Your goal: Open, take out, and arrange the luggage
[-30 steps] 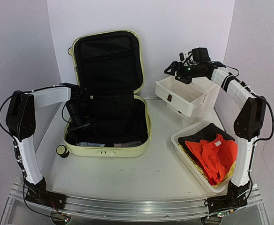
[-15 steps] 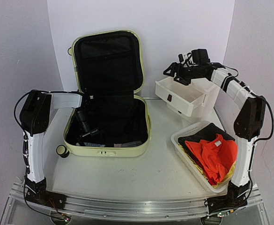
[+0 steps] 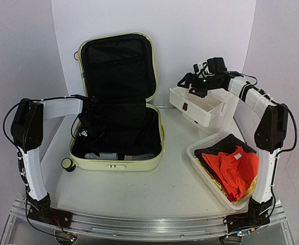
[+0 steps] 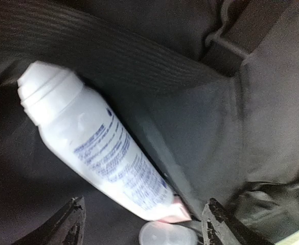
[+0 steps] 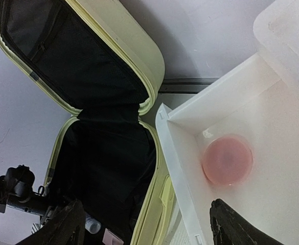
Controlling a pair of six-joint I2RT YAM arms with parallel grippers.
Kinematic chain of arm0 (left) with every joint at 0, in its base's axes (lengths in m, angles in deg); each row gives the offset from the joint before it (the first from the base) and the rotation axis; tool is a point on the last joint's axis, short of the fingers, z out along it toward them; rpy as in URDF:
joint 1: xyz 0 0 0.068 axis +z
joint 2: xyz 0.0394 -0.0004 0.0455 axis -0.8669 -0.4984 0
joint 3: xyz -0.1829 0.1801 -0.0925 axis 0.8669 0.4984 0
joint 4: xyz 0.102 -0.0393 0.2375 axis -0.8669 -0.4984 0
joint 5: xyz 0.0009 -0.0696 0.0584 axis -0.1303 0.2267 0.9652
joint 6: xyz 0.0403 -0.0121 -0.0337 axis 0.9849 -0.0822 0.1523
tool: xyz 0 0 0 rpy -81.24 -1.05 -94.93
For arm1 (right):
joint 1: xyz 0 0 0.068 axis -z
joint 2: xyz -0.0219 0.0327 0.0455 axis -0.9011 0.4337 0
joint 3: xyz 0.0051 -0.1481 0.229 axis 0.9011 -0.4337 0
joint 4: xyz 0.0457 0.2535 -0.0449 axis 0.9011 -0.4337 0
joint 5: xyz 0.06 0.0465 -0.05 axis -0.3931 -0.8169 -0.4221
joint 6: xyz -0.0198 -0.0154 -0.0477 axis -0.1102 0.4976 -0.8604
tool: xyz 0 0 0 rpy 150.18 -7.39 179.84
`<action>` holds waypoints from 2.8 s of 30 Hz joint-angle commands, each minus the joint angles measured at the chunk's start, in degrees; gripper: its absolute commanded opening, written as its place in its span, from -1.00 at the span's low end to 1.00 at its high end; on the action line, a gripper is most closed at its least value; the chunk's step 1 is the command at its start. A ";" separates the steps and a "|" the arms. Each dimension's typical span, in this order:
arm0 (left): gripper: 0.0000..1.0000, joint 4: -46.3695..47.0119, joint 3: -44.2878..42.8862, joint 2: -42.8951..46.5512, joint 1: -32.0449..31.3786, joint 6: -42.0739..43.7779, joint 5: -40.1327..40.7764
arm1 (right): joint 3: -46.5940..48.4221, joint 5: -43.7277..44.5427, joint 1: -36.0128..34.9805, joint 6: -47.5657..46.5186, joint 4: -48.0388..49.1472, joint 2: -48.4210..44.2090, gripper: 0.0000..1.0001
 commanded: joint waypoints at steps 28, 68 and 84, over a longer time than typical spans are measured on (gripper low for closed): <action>-0.17 6.18 1.52 1.61 -3.04 -12.40 5.55 | -4.38 -2.26 0.09 -0.09 0.04 -9.91 0.64; -0.26 31.82 -29.48 -2.25 -10.46 19.32 -21.57 | -2.54 -16.15 -16.46 -4.27 -5.05 -2.71 0.46; -0.25 40.73 -21.06 2.36 -11.13 17.38 -21.77 | -4.45 -13.50 -16.96 -2.35 -4.88 -2.95 -0.25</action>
